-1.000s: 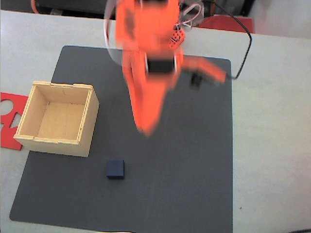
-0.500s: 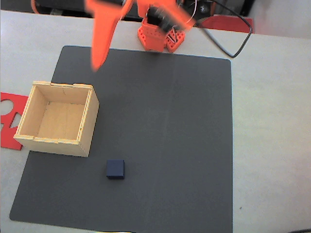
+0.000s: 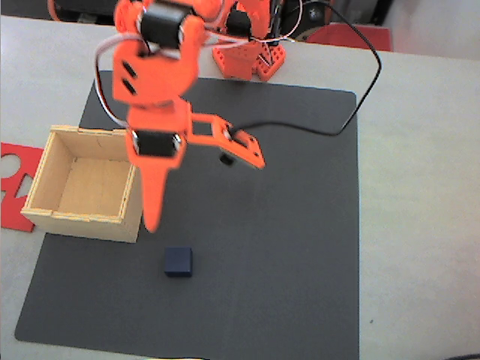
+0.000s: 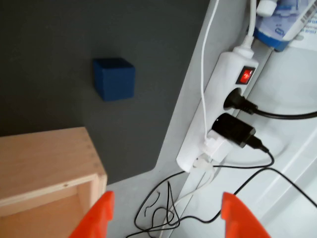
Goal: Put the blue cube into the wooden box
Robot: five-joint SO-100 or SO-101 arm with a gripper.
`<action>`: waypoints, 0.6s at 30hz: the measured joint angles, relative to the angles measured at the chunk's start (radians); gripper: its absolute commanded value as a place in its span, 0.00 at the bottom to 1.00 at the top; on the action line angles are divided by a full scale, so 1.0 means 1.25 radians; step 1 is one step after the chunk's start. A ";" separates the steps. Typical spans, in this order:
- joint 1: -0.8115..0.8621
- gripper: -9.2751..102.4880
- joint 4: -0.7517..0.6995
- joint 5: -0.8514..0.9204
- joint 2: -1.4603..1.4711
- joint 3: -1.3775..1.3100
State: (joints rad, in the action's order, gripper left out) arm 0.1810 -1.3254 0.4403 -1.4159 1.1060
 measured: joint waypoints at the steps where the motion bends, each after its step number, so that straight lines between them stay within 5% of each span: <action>1: -0.007 0.32 0.010 0.000 0.012 0.000; 18: -0.023 0.33 0.045 -0.141 0.231 0.002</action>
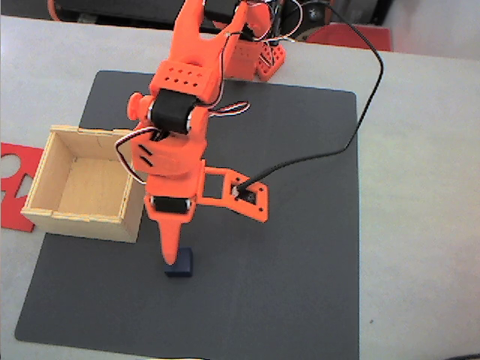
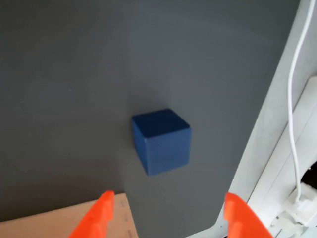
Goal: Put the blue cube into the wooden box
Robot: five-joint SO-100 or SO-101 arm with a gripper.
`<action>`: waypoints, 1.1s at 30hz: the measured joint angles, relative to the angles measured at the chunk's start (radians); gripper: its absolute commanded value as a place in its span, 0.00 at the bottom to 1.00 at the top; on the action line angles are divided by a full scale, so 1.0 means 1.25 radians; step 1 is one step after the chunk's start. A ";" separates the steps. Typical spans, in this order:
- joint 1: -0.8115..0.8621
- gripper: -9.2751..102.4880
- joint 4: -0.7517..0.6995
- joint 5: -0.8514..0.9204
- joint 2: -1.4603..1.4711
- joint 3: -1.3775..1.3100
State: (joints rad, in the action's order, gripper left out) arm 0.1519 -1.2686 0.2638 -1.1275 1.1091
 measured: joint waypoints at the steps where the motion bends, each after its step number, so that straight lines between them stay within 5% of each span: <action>1: 0.005 0.33 0.009 0.000 0.007 0.000; 19: 0.005 0.32 0.150 0.034 0.126 0.000; 28: -0.012 0.09 0.195 0.039 0.134 -0.001; 33: -0.028 0.08 0.199 0.039 0.140 -0.001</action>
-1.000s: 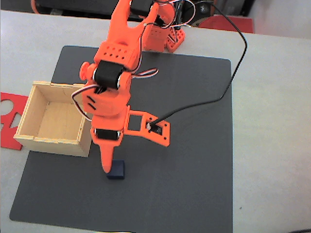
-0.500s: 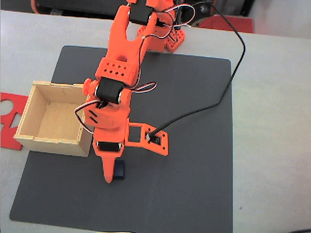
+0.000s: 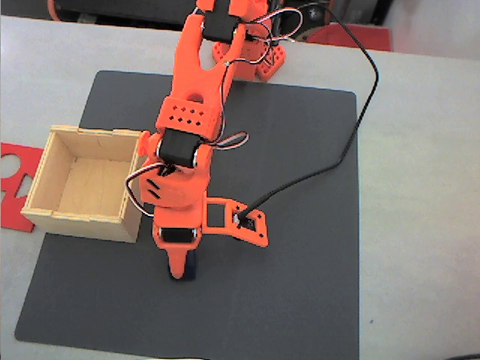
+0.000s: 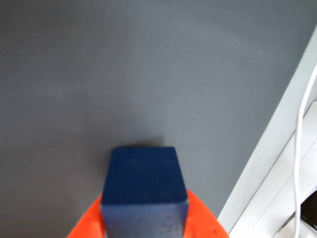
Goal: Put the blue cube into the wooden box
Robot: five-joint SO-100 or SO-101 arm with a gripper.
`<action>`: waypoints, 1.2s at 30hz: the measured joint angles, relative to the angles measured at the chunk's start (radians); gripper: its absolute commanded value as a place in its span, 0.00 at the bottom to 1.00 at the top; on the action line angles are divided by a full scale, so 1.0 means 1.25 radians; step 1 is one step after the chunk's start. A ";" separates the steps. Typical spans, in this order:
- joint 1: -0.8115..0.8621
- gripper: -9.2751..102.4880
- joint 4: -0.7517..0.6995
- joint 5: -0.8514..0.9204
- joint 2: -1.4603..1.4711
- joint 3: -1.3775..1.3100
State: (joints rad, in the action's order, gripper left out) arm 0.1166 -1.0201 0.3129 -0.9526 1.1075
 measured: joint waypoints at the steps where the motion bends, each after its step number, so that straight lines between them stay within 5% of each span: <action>1: -0.001 0.08 0.002 0.000 0.000 0.000; 6: -0.022 0.08 -0.061 0.000 0.009 -0.091; 14: -0.037 0.08 -0.372 0.018 0.113 -0.680; 18: -0.031 0.08 -0.455 0.016 0.028 -0.774; 32: 0.484 0.08 -0.619 0.000 -0.092 -0.790; 36: 0.519 0.08 -0.620 0.011 -0.064 -0.790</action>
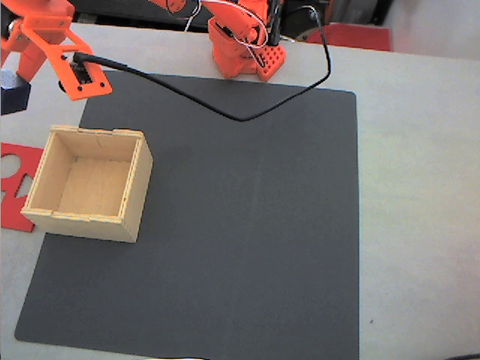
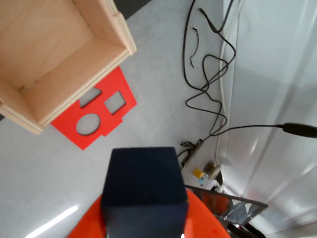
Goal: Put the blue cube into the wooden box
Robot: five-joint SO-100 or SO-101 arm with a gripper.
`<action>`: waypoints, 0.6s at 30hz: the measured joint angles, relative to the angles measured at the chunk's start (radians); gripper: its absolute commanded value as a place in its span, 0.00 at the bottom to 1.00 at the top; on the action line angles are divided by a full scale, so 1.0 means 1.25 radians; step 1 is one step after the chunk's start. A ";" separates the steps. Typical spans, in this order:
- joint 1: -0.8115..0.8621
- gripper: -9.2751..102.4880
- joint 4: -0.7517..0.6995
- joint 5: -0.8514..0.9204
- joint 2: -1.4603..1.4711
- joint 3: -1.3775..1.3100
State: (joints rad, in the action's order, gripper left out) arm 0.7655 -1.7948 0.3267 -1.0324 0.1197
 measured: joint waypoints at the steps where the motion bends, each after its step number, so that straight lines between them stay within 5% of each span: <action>1: 0.000 0.08 0.000 0.000 0.016 0.000; 18: -0.115 0.08 0.001 -0.017 0.303 -0.096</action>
State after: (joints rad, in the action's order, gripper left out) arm 0.6213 -1.7932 0.3053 -0.6535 0.0000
